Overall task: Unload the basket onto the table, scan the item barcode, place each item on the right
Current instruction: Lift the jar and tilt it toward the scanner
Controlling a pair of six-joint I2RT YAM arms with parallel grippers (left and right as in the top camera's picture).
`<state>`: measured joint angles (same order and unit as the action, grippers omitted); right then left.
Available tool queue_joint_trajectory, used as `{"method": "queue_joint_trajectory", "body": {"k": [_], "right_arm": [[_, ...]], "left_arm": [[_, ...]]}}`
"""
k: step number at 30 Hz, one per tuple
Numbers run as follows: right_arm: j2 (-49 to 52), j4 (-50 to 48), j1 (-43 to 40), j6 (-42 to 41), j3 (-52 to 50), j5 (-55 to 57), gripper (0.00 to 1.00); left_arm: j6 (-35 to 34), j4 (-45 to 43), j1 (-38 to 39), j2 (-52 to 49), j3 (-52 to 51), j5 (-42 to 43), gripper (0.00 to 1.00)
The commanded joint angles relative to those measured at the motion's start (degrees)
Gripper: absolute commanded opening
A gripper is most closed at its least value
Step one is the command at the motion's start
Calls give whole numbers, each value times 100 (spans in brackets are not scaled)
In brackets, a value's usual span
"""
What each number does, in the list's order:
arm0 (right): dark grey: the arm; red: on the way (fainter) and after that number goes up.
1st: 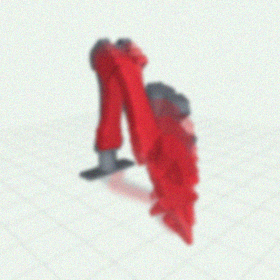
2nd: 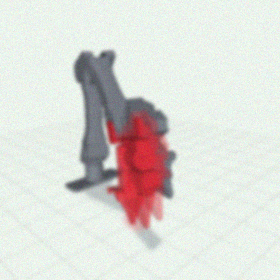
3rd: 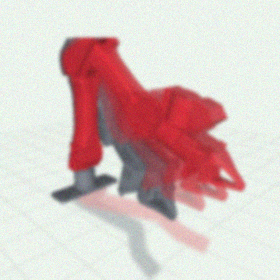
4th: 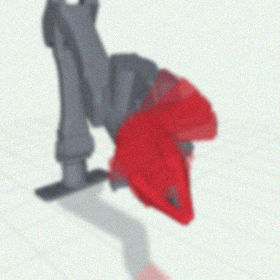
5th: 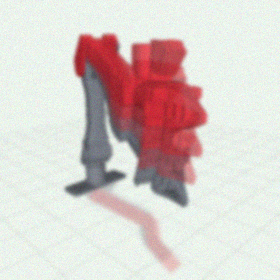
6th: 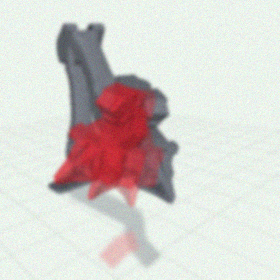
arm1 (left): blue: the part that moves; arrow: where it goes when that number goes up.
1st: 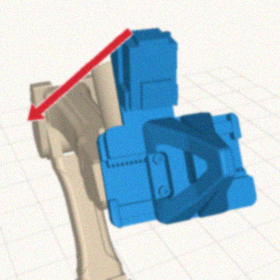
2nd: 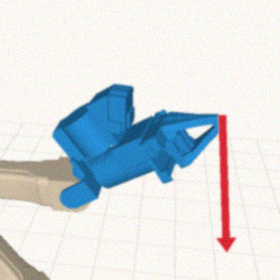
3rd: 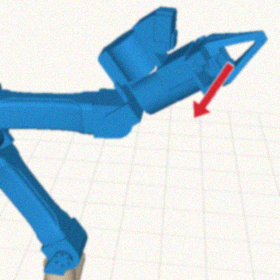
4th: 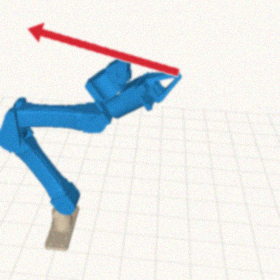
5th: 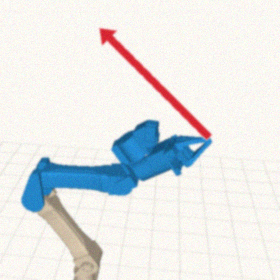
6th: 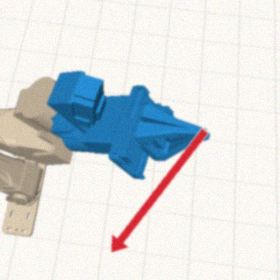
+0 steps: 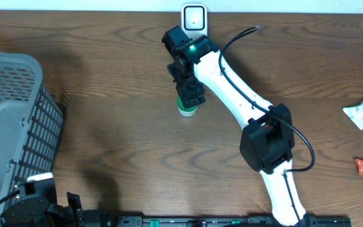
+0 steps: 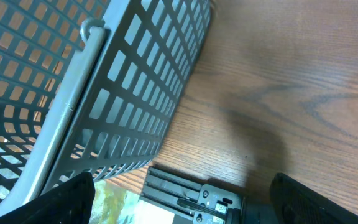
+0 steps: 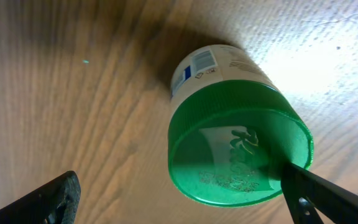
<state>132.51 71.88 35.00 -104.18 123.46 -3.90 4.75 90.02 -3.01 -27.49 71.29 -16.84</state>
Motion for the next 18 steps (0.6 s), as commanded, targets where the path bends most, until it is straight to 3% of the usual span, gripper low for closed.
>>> {"method": "queue_joint_trajectory", "body": {"k": [1, 9, 18], "right_arm": [[533, -98, 37, 492, -157, 81, 99], [44, -87, -258, 1296, -28, 26, 99], [-15, 479, -321, 1309, -72, -61, 99]], "left_arm": [[35, 20, -31, 31, 13, -33, 90], [35, 20, -31, 31, 13, -33, 90], [35, 20, -31, 31, 13, -33, 90]]}}
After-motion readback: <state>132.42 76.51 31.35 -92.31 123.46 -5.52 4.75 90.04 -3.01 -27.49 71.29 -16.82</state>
